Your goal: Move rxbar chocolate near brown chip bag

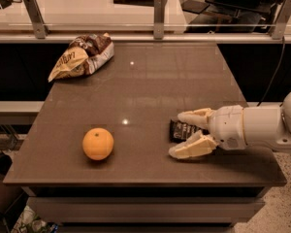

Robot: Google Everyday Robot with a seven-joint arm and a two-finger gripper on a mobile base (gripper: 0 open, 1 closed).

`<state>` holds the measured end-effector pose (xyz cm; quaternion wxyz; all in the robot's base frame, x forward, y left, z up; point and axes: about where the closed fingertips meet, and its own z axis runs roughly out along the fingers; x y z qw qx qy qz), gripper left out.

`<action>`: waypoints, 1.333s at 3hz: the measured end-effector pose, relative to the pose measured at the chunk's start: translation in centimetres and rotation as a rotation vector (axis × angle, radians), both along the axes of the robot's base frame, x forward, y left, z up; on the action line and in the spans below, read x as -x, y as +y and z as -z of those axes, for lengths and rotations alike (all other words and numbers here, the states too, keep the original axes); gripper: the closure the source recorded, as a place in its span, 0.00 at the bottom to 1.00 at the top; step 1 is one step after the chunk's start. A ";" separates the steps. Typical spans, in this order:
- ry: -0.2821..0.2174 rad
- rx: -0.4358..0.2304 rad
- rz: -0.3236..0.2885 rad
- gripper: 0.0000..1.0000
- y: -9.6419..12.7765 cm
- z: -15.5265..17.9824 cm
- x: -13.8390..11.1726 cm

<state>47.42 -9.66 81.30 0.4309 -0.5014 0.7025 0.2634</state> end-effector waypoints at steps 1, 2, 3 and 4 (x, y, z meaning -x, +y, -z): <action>0.000 0.000 0.000 0.86 0.0 -0.2 0.0; 0.000 0.000 -0.001 1.00 0.0 -0.3 0.0; 0.000 0.000 -0.001 1.00 0.0 -0.3 0.0; 0.003 0.030 -0.005 1.00 -0.4 -2.0 -0.4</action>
Offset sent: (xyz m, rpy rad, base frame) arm 0.0000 0.0001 0.0019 0.0000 0.0000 0.0001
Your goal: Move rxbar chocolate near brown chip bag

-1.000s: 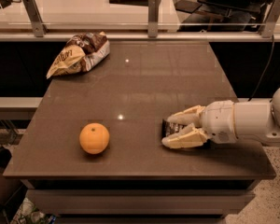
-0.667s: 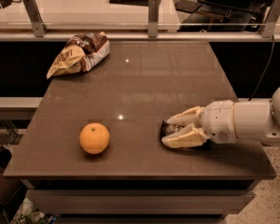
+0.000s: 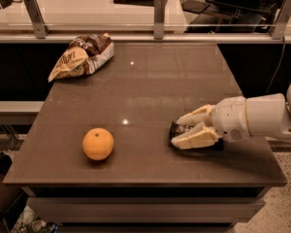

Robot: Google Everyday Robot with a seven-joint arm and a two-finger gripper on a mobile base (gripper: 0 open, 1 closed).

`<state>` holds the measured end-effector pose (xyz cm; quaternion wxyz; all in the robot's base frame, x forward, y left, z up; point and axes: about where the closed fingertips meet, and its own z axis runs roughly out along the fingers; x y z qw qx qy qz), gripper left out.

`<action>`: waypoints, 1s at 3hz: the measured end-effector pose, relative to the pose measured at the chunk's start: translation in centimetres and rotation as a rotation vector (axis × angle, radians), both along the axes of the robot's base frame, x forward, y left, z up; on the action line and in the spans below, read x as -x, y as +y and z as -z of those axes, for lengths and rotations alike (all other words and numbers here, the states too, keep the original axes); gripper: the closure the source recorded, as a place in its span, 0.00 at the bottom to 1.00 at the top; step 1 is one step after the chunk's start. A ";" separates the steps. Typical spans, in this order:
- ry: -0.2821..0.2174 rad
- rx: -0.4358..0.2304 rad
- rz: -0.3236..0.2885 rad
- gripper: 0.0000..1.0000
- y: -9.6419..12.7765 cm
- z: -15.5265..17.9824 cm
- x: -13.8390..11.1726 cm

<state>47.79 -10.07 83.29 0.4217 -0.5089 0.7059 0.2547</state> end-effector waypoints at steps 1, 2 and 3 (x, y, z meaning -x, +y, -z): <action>-0.014 0.062 -0.009 1.00 -0.5 -3.6 -1.4; -0.039 0.105 0.001 1.00 -0.4 -7.5 -4.0; -0.068 0.110 0.031 1.00 1.2 -10.6 -6.9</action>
Offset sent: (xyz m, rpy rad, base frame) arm 0.0802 -0.0053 0.1262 -0.1518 -0.0671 -0.0247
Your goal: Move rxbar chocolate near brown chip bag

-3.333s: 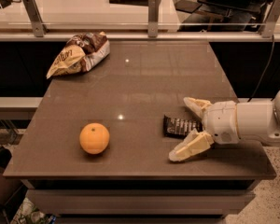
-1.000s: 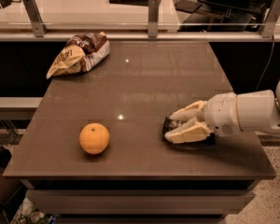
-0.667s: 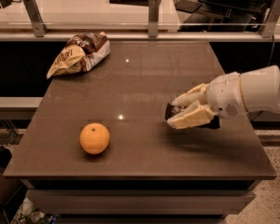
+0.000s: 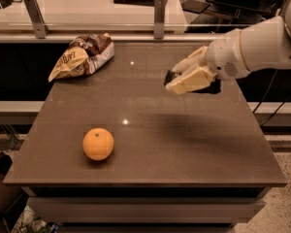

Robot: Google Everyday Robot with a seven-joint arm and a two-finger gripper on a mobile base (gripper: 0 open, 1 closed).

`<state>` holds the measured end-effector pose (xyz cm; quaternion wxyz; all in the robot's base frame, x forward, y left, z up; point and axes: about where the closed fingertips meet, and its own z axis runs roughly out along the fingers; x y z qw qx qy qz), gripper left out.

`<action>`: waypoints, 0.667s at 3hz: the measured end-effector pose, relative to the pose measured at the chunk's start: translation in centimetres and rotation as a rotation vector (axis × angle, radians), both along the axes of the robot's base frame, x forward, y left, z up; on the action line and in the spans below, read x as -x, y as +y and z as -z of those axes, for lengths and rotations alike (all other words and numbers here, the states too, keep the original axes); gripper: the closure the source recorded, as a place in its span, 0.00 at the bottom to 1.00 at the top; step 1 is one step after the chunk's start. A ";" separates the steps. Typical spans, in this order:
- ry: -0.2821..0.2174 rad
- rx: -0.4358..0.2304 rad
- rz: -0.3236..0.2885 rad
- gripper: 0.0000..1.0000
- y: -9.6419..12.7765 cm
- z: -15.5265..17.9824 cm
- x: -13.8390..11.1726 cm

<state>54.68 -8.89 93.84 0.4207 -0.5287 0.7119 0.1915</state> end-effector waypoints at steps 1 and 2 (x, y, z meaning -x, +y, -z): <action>-0.047 -0.023 0.046 1.00 2.8 -2.5 -3.3; -0.075 -0.055 0.074 1.00 5.6 -3.7 -6.0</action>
Offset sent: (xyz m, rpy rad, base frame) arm 0.1037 0.0949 0.0488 0.1084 -0.1079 -0.1202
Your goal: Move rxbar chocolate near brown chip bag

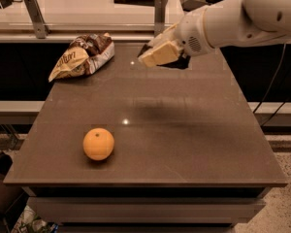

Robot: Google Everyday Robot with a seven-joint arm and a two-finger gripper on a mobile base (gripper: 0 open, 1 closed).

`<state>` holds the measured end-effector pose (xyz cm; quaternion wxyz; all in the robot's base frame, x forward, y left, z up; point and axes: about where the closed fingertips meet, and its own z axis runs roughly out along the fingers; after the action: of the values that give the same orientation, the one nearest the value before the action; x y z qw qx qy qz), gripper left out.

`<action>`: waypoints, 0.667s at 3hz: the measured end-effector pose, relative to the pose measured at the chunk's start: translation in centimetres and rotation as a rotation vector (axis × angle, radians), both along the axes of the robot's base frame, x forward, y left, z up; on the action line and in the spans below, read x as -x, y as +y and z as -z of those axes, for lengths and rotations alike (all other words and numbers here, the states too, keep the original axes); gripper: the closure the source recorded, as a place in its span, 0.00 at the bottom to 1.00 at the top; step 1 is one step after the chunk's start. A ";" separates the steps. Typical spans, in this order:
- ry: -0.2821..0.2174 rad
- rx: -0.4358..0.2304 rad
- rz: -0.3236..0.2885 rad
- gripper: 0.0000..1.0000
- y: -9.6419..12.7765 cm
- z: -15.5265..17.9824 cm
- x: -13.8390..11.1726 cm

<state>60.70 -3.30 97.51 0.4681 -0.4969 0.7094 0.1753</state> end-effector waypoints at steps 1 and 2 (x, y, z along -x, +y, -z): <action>-0.015 -0.041 0.034 1.00 2.6 0.1 -2.5; -0.033 -0.066 0.077 1.00 4.6 0.6 -4.9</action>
Offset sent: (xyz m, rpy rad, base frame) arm 0.0808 0.0651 -0.0138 0.0995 -0.0522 -0.1421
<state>65.58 1.30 96.93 0.5022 -0.4561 0.7142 0.1723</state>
